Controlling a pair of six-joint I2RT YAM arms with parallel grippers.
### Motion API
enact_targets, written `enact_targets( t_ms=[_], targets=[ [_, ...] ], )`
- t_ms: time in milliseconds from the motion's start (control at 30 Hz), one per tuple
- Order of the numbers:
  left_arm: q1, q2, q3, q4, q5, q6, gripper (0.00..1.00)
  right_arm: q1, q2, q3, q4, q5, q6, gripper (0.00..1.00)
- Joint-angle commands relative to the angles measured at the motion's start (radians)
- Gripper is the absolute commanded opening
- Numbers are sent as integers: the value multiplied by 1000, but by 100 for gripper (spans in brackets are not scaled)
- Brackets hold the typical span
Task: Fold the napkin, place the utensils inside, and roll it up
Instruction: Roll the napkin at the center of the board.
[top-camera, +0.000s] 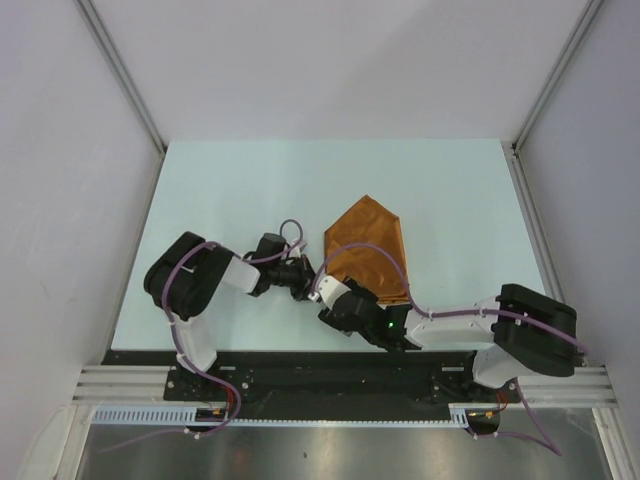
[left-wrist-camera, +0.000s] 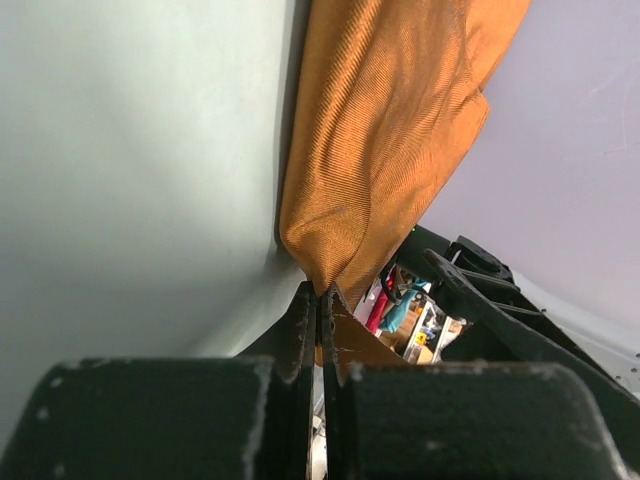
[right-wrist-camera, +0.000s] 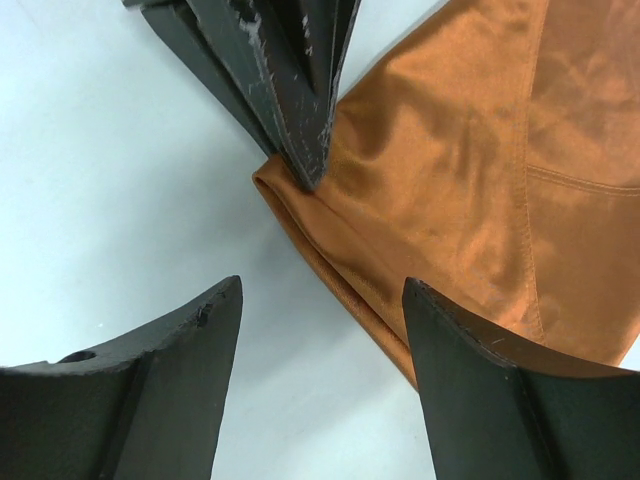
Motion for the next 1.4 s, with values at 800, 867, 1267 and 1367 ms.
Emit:
enact_targets(
  t_ms=[800,867,1267,1367],
  targets=[
    [29,-28,41,-59,-1,67,1,-12,212,140,-125,151,-37,24],
    [29,-70,26,-97,-30,110,9,-14,204,149,-132,136,-63,20],
    [32,-245,-19,-214,-217,245,63,-182,97,140,-114,-238,-90,0],
    [40,-285,-39,-234,-276,280,68,-232,100,167,-152,-347,-91,0]
  ],
)
